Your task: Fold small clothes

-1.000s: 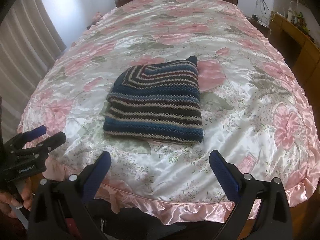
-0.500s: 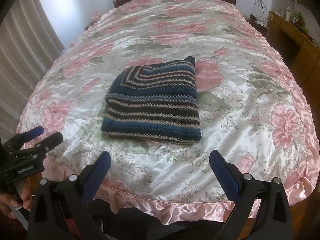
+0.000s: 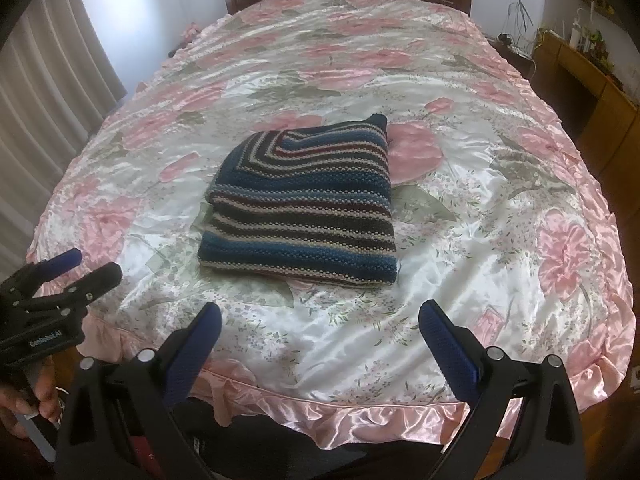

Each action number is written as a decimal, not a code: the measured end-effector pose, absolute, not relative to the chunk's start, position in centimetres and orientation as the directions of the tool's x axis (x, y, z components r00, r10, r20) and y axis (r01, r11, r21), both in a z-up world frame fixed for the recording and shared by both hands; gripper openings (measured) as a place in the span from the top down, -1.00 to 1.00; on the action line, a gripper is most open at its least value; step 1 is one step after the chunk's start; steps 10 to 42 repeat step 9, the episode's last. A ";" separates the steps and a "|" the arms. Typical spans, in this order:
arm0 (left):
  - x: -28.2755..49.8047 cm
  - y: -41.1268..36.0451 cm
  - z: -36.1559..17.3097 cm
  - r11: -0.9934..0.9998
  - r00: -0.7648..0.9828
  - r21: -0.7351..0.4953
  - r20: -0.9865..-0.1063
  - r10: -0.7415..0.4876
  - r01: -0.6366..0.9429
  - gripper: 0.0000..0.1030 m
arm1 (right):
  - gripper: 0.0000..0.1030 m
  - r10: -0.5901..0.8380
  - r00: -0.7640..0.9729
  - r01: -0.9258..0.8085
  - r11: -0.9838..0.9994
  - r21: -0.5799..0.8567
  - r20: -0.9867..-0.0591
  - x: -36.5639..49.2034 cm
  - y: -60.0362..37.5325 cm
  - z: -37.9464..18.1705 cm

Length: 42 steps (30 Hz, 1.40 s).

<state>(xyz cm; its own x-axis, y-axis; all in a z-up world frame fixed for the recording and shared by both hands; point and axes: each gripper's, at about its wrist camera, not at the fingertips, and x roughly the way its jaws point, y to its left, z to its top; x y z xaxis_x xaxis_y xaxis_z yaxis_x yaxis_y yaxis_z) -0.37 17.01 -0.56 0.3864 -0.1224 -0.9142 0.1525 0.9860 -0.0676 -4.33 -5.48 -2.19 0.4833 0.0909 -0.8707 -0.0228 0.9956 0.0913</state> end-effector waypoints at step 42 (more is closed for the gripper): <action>-0.5 17.0 -0.7 0.986 0.385 -0.066 -0.915 -0.121 0.155 -0.82 | -0.93 0.103 0.472 -0.015 0.994 0.109 -0.875 -4.2 -5.8 -2.3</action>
